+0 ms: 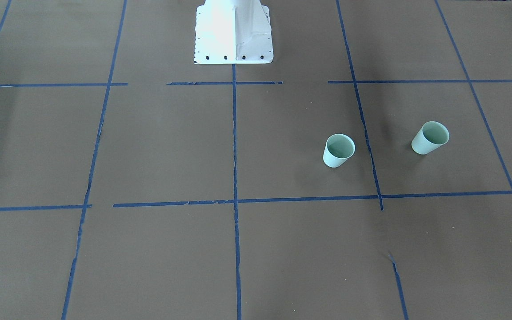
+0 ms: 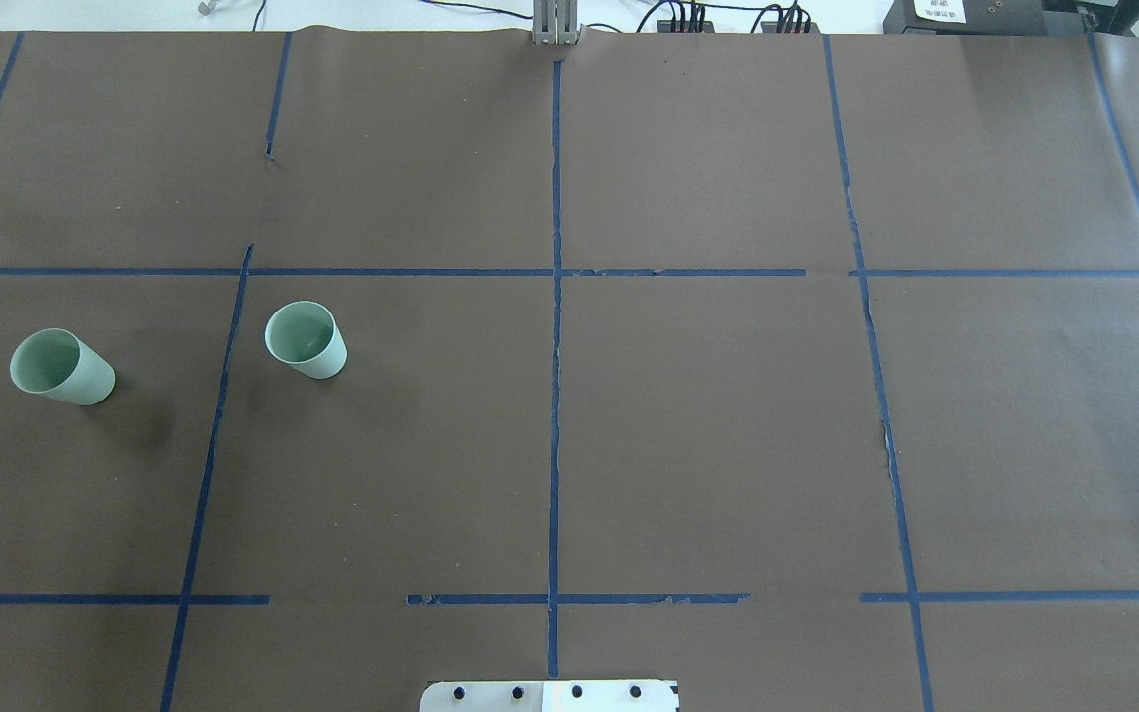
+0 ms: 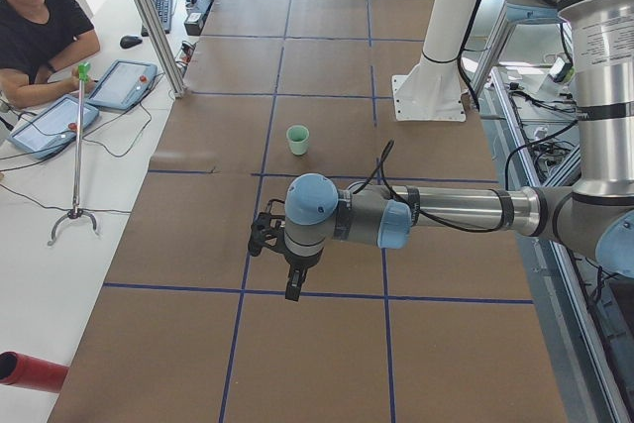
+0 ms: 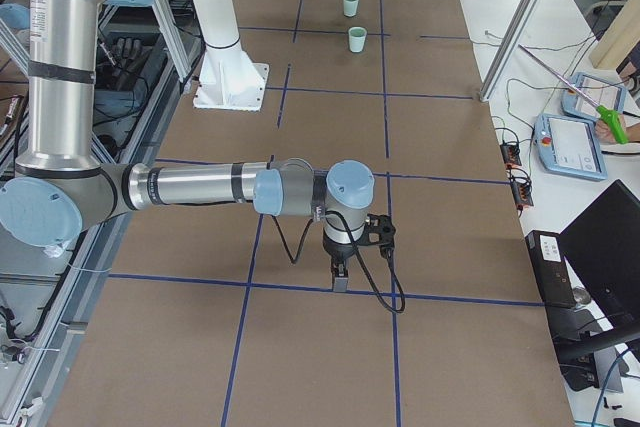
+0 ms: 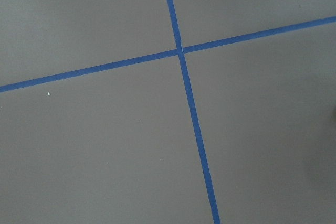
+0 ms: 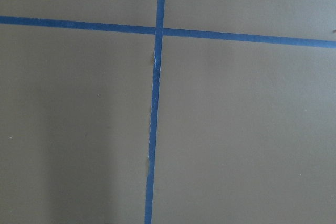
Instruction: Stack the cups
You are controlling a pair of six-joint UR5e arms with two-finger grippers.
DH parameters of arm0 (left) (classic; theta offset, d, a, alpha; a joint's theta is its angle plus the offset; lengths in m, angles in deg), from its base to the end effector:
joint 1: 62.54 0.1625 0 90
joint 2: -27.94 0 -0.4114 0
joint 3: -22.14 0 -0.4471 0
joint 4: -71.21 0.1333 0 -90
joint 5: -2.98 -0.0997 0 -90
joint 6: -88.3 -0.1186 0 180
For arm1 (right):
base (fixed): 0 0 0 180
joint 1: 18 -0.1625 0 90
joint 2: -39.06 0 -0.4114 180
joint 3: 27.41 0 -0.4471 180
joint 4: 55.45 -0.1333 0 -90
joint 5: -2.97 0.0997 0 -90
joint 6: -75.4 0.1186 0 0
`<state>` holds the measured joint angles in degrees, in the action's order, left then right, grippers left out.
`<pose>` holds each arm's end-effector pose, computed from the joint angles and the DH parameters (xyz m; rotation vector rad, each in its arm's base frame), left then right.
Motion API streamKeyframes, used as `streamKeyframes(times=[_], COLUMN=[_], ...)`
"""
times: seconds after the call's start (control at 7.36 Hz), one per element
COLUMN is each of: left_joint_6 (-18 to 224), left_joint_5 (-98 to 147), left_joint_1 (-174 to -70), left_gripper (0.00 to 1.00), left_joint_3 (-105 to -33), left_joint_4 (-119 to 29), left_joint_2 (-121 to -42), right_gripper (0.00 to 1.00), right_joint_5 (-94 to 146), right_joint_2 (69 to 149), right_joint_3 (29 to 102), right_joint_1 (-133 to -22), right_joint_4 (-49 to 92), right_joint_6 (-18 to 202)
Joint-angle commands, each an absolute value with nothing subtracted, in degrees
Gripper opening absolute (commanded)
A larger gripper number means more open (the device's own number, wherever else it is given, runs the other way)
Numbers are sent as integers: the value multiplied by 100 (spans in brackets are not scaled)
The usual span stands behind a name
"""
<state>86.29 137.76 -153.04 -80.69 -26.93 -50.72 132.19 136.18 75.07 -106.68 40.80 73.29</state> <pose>-0.0539 -0.4780 0.6206 0.1765 0.7761 0.0906 0.0470 -0.4936 0.6224 -0.0102 -0.6847 -0.0522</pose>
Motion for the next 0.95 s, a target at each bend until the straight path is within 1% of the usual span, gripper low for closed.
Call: streamKeyframes(times=[0.0,0.27,0.54,0.68,0.82], left_joint_6=[10131,11521,12410,12703,12732], left_joint_5=[13763,13719,13710,13606,13431], left_joint_1=[-14563,-13668,-13200,-12936,-12899], left_gripper=[100,100,100,100,100], left_joint_3=[-8165,-8507,-8404,-8368,-8316], left_joint_4=[-3342,-3610,-4415,-4462,-4463], left_joint_2=[-5081,-5090,-5089,-5142,-5186], right_gripper=[100,100,100,100,100], right_joint_5=[13226,13226,13226,13226,13217], right_joint_2=[13618,13618,13618,13618,13618], right_joint_3=[7498,7507,7507,7507,7498], right_joint_1=[-10668,-10668,-10668,-10668,-10668], right_joint_4=[4079,4079,4079,4079,4079], right_joint_6=[7329,7329,7329,7329,7329])
